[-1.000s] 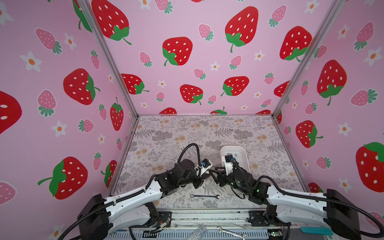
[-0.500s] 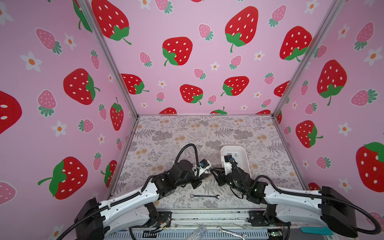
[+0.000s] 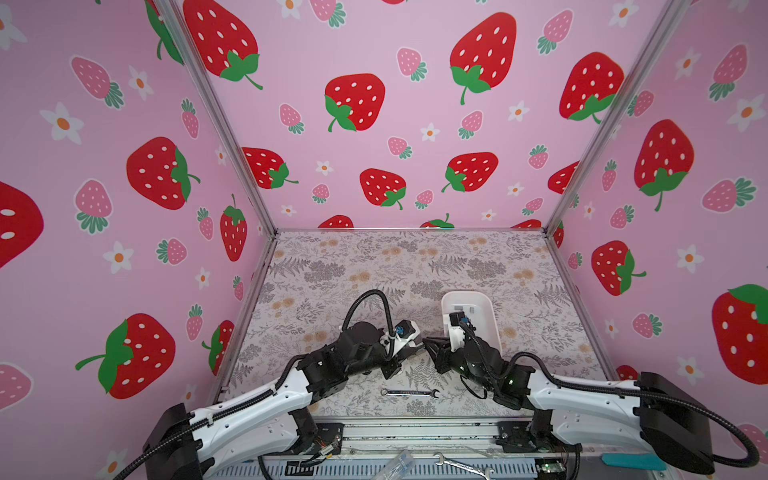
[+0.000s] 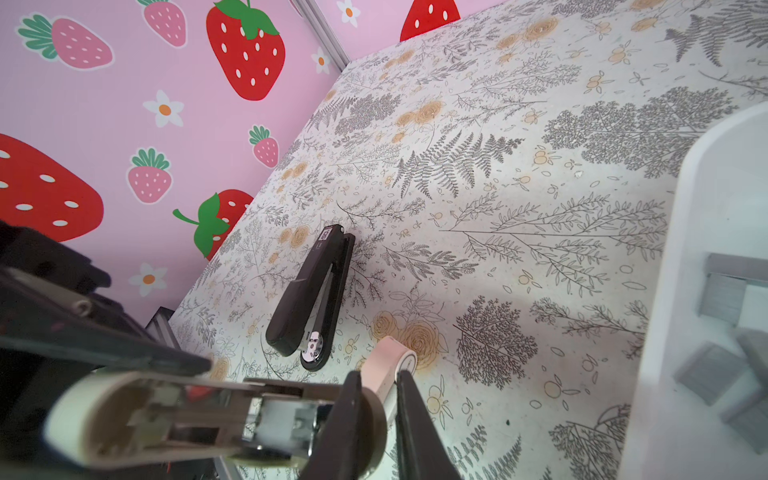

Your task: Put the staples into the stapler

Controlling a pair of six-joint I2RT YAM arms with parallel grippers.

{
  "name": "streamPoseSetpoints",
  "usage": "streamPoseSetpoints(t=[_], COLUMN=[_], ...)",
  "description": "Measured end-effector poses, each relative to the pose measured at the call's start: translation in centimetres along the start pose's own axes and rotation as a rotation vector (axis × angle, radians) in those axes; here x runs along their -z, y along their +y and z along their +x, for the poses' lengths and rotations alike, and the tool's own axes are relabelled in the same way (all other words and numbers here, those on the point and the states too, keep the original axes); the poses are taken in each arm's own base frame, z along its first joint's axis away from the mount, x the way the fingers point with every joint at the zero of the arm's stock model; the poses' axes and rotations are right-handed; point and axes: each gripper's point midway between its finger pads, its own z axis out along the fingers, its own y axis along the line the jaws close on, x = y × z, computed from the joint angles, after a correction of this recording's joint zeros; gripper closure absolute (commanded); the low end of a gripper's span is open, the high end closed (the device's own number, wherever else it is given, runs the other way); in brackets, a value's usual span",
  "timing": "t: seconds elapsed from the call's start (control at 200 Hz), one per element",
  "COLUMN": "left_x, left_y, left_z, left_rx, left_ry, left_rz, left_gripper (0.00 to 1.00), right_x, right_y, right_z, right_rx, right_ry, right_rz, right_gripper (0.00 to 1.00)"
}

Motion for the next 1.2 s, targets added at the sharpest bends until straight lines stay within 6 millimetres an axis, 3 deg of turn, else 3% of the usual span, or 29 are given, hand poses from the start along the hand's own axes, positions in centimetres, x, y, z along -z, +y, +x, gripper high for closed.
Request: streamPoseSetpoints(t=[0.58, 0.715, 0.945, 1.02, 1.201], left_x=[1.2, 1.3, 1.6, 1.8, 2.0], left_y=[-0.1, -0.2, -0.6, -0.8, -1.3], left_z=[-1.5, -1.6, -1.2, -1.2, -1.1], left_rx=[-0.012, -0.013, -0.011, -0.012, -0.013], left_ry=[-0.070, -0.075, -0.063, -0.066, -0.065], left_rz=[-0.005, -0.002, 0.021, 0.028, 0.053], left_gripper=[1.00, 1.00, 1.00, 1.00, 1.00], right_x=[-0.2, 0.7, 2.8, 3.1, 3.5], right_y=[-0.7, -0.6, -1.2, -1.2, 1.1], right_z=[0.8, -0.6, -3.8, -3.9, -3.3], right_rx=[0.021, 0.061, 0.110, 0.142, 0.226], right_ry=[0.023, -0.034, -0.180, -0.198, -0.180], right_rz=[0.024, 0.029, 0.076, 0.063, -0.078], right_gripper=[0.73, 0.59, 0.58, 0.52, 0.63])
